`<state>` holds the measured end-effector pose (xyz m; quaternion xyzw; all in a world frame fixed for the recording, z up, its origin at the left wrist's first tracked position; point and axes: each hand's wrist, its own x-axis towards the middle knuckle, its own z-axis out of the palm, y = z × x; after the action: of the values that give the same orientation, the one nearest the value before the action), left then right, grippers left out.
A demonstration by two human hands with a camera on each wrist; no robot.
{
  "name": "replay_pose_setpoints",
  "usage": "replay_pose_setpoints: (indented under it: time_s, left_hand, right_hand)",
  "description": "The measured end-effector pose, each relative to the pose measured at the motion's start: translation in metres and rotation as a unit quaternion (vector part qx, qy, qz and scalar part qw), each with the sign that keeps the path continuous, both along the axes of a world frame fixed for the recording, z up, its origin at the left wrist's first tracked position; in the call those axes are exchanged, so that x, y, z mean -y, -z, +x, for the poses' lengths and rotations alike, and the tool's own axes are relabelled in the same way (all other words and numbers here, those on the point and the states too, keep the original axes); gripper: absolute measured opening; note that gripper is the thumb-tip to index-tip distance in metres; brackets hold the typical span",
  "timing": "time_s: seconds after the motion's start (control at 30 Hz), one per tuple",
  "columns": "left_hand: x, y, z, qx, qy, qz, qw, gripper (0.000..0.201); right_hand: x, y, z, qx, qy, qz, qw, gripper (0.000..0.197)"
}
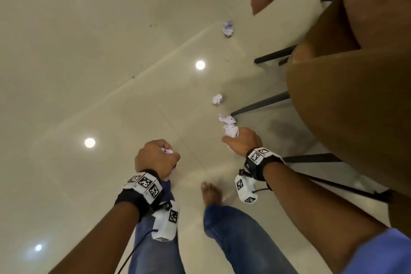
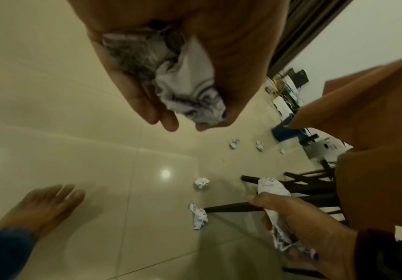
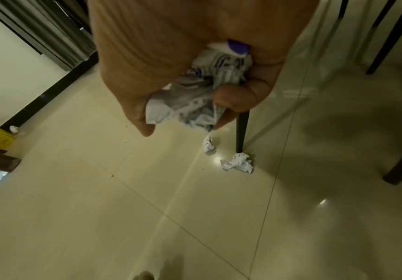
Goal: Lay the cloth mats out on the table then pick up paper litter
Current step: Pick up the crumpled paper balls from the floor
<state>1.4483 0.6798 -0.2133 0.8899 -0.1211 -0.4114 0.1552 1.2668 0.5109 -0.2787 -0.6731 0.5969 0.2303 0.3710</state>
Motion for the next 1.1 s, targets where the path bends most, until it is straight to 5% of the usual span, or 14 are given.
replay_pose_setpoints:
  time_s: [0.17, 0.3, 0.5, 0.6, 0.67, 0.83, 1.0, 1.1]
  left_hand:
    - [0.086, 0.054, 0.036, -0.068, 0.106, -0.075, 0.989, 0.017]
    - [0.145, 0.139, 0.046, -0.093, 0.214, -0.097, 0.968, 0.028]
    - [0.216, 0.306, 0.023, -0.013, 0.51, -0.043, 0.859, 0.09]
    - [0.245, 0.382, 0.009, 0.058, 0.638, -0.055, 0.766, 0.104]
    - [0.26, 0.418, 0.001, 0.096, 0.673, -0.055, 0.731, 0.101]
    - [0.27, 0.413, 0.01, 0.111, 0.603, -0.121, 0.78, 0.016]
    - [0.239, 0.331, 0.073, 0.046, 0.479, -0.114, 0.869, 0.01]
    - [0.215, 0.262, 0.124, 0.008, 0.325, -0.14, 0.935, 0.015]
  right_hand:
    - [0.033, 0.054, 0.01, -0.031, 0.058, 0.008, 0.998, 0.015]
    - [0.051, 0.131, 0.011, -0.034, 0.105, 0.026, 0.994, 0.044]
    - [0.047, 0.271, 0.0, 0.004, 0.12, -0.022, 0.993, 0.074]
    - [0.032, 0.335, 0.0, 0.009, 0.083, -0.095, 0.992, 0.061]
    - [0.024, 0.36, 0.004, -0.001, 0.093, -0.158, 0.983, 0.047]
    - [0.008, 0.363, 0.005, -0.007, 0.144, -0.161, 0.976, 0.035]
    - [0.005, 0.296, 0.037, -0.014, 0.159, -0.102, 0.982, 0.056]
    - [0.016, 0.228, 0.083, 0.016, 0.118, -0.091, 0.989, 0.056]
